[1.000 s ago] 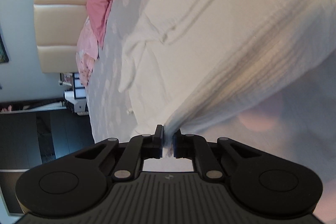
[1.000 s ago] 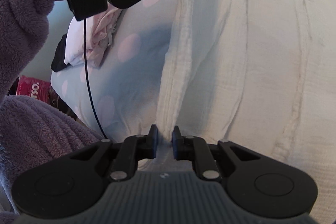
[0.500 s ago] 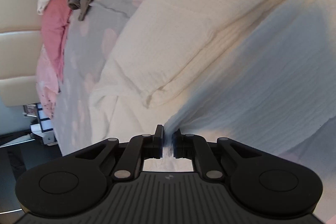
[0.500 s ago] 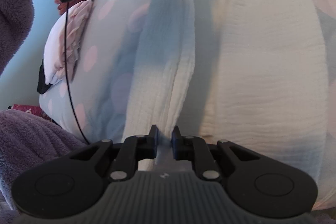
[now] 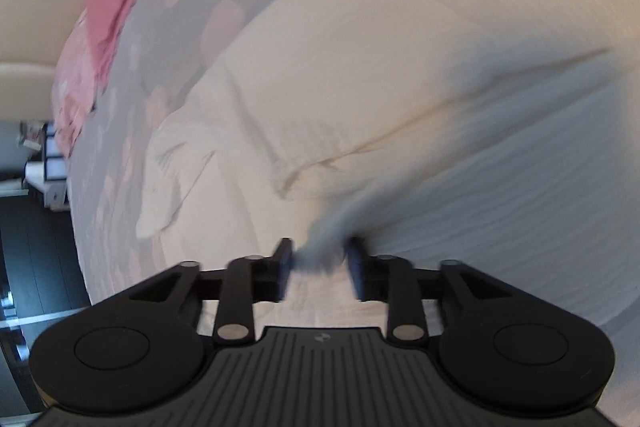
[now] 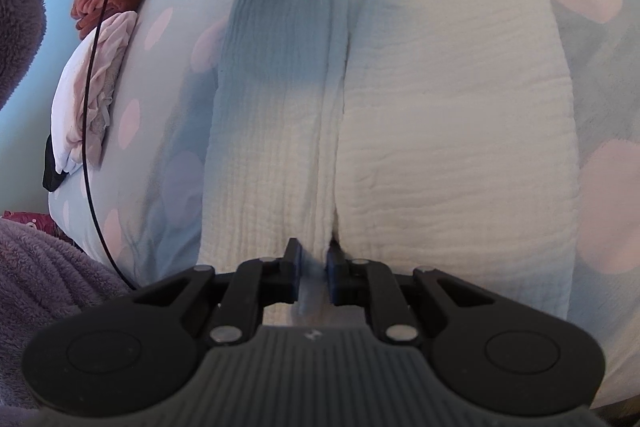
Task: Fold clothes
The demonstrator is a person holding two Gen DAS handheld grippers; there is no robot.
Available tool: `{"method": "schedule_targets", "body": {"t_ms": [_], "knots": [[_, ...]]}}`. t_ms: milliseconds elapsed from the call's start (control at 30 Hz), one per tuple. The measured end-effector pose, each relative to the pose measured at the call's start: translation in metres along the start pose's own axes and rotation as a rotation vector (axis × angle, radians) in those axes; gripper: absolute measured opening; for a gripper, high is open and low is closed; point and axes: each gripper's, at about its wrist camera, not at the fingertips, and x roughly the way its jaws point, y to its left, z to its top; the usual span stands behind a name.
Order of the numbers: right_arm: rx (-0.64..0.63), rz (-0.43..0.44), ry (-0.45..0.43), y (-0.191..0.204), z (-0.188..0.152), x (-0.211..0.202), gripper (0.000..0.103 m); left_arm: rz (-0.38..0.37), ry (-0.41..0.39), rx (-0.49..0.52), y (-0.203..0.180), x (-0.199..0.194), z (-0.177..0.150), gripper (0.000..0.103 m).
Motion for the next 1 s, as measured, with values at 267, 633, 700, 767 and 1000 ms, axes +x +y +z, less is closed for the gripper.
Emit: {"method": "schedule_targets", "body": {"t_ms": [267, 633, 700, 767, 1000], "knots": [[-0.031, -0.046, -0.046, 0.004, 0.004, -0.03, 0.026, 0.043, 0.045, -0.319, 0.051, -0.029, -0.036, 0.051], [-0.142, -0.17, -0.066, -0.02, 0.095, -0.069, 0.032, -0.031, 0.084, -1.245, 0.141, -0.021, -0.122, 0.058], [-0.154, -0.219, -0.079, -0.031, 0.118, -0.069, 0.032, -0.054, 0.078, -1.322, 0.147, -0.014, -0.131, 0.058], [-0.152, -0.249, -0.097, -0.042, 0.141, -0.069, 0.032, -0.055, 0.098, -1.354, 0.149, -0.003, -0.134, 0.058], [-0.163, -0.289, -0.224, -0.07, 0.215, -0.067, 0.032, -0.094, 0.164, -1.466, 0.152, 0.045, -0.149, 0.027]]}}
